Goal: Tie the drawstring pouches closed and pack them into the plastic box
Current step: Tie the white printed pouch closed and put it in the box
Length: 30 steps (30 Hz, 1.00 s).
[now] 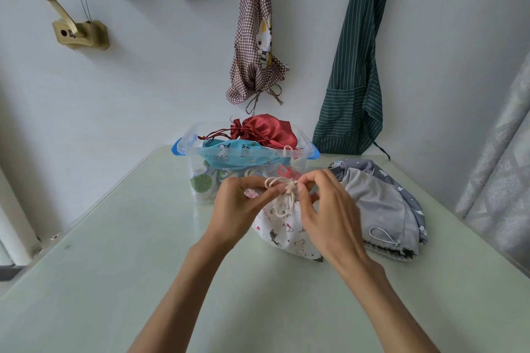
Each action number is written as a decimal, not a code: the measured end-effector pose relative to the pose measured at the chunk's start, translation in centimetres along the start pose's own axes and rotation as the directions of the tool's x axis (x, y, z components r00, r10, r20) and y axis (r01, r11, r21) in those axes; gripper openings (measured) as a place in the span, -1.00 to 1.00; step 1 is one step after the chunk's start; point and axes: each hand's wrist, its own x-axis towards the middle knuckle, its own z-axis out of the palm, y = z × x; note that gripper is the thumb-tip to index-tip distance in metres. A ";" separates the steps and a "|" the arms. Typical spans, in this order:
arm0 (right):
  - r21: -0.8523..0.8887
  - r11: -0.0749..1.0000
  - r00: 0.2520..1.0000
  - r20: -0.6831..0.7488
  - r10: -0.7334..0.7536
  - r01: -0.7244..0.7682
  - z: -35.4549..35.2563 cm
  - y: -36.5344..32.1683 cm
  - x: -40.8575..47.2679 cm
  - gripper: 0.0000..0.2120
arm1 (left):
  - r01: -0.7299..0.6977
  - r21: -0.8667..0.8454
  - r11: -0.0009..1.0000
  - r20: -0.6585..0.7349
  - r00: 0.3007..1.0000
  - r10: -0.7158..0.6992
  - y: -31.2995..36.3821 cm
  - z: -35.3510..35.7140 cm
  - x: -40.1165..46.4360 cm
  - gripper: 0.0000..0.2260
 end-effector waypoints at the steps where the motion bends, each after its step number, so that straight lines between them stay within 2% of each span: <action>1: -0.037 0.998 0.999 -0.024 -0.042 0.041 0.4 0.2 -0.1 -0.93 | 0.000 0.026 1.000 -0.015 1.000 0.000 -0.1 -0.1 0.0 -0.75; 6: -0.318 0.929 0.975 -0.053 -0.218 0.190 1.1 1.9 0.1 -0.86 | 0.024 0.127 0.992 0.003 1.000 -0.025 -0.9 -0.8 0.4 -0.67; 11: -0.421 0.869 0.960 0.019 -0.279 0.261 0.9 3.2 -0.2 -0.89 | 0.054 0.172 0.984 0.141 0.987 -0.079 -1.4 -1.6 0.3 -0.68; 17: -0.434 0.852 0.952 0.218 -0.216 0.293 0.7 3.3 0.0 -0.82 | 0.040 0.228 0.973 0.241 0.966 -0.097 -2.0 -2.4 0.2 -0.78; 20: -0.382 0.885 0.909 0.404 -0.100 0.267 0.5 2.9 0.1 -0.87 | 0.028 0.276 0.961 0.256 0.961 -0.102 -2.7 -2.7 0.2 -0.83; 21: -0.321 0.918 0.877 0.478 -0.055 0.232 0.2 2.9 0.3 -0.90 | 0.029 0.279 0.960 0.254 0.962 -0.103 -3.1 -2.6 0.2 -0.85; 23: -0.131 0.991 0.775 0.627 0.083 0.000 -0.6 3.1 0.7 -0.91 | 0.044 0.264 0.963 0.237 0.965 -0.110 -3.7 -1.8 0.1 -0.85; 24: -0.037 0.990 0.739 0.662 0.125 -0.134 -0.9 3.4 1.0 -0.89 | 0.054 0.242 0.969 0.242 0.964 -0.114 -4.1 -1.2 0.0 -0.81; 26: 0.036 0.945 0.683 0.700 0.207 -0.324 -1.2 3.7 1.7 -0.91 | 0.104 0.231 0.967 0.297 0.939 -0.172 -4.3 -0.8 0.4 -0.64; 28: 0.132 0.827 0.620 0.727 0.294 -0.546 -1.5 3.9 2.1 -0.90 | 0.162 0.391 0.906 0.394 0.860 -0.324 -4.1 -0.9 1.0 -0.40; 30: 0.278 0.595 0.551 0.761 0.343 -0.754 -2.0 3.7 2.4 -0.89 | 0.123 0.599 0.791 0.468 0.748 -0.471 -4.1 -0.9 1.1 -0.27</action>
